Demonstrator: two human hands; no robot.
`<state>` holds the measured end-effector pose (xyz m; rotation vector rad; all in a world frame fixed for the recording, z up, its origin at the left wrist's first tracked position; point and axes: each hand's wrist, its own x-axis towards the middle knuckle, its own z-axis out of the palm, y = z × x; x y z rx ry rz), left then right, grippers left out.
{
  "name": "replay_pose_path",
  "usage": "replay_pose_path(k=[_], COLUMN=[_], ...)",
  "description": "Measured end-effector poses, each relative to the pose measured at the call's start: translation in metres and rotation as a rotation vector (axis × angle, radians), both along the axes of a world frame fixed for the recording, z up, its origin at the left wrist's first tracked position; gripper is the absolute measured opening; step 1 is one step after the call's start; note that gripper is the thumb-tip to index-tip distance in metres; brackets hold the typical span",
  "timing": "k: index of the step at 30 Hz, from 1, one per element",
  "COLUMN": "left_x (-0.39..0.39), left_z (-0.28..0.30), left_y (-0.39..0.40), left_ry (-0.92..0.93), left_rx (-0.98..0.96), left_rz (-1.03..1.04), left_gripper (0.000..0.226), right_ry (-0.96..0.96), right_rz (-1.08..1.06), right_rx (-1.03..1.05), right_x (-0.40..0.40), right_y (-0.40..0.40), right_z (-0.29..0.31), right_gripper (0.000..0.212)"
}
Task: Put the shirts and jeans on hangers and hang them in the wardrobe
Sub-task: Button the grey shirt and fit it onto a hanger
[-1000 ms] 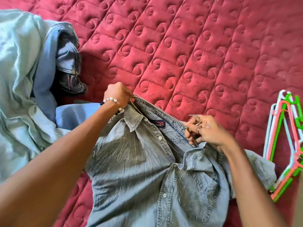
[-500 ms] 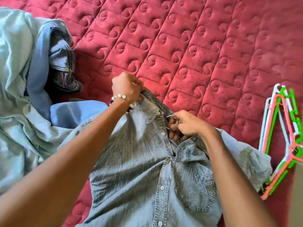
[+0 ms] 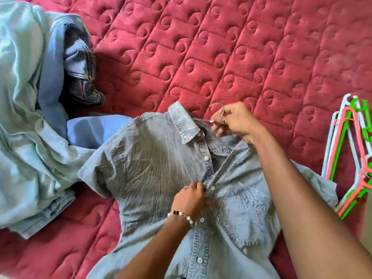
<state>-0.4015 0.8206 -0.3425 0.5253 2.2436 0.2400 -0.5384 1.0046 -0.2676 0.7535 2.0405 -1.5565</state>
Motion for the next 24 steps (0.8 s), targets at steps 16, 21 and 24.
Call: replay_pose_path(k=[16,21,24], left_x=[-0.061,-0.137,-0.188], left_z=[0.034,0.051,0.053], left_y=[0.006,0.02,0.038], left_ry=[-0.338,0.258,0.492], left_rx=[-0.117,0.156,0.215], left_rz=[-0.106,0.451,0.419], left_gripper=[0.036,0.04,0.043], right_ry=[0.202,0.156,0.155], right_rz=[-0.029,-0.509,-0.446], right_rx=[1.0,0.928,0.707], right_x=[-0.015,0.024,0.039], right_y=[0.034,0.018,0.01], right_z=[-0.029,-0.05,-0.074], right_gripper=[0.028,0.04,0.032])
